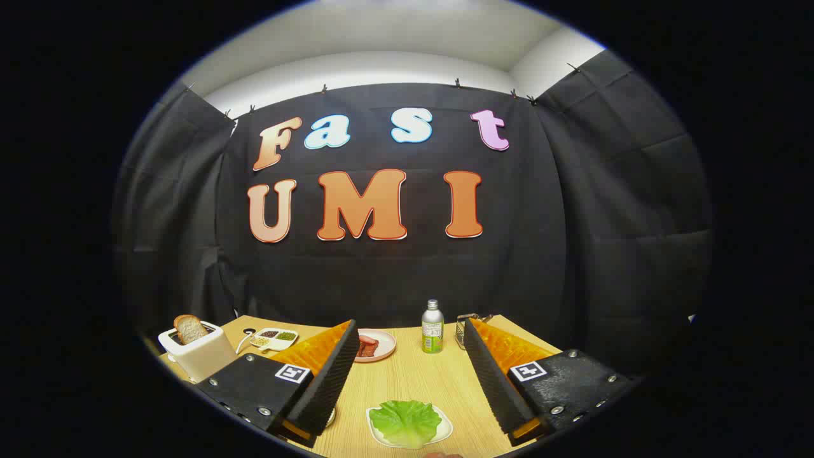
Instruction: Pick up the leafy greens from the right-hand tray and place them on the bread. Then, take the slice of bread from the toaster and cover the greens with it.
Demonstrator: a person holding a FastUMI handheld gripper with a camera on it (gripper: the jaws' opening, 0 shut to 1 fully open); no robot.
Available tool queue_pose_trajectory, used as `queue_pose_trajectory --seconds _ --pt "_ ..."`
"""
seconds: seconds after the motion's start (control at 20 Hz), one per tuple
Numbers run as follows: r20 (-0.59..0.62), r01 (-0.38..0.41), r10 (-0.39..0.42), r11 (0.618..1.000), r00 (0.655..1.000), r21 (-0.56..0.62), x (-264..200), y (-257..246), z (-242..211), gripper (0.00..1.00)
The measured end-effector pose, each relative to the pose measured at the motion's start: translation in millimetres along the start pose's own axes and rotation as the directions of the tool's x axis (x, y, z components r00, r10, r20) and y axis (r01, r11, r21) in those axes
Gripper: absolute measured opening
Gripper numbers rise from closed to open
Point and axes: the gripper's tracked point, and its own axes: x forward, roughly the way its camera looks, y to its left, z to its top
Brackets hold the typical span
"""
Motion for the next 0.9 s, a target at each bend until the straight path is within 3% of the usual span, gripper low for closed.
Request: queue_pose_trajectory --seconds 0.9 --pt "-0.032 0.004 -0.005 0.999 0.999 -0.035 -8 5 -6 0.98"
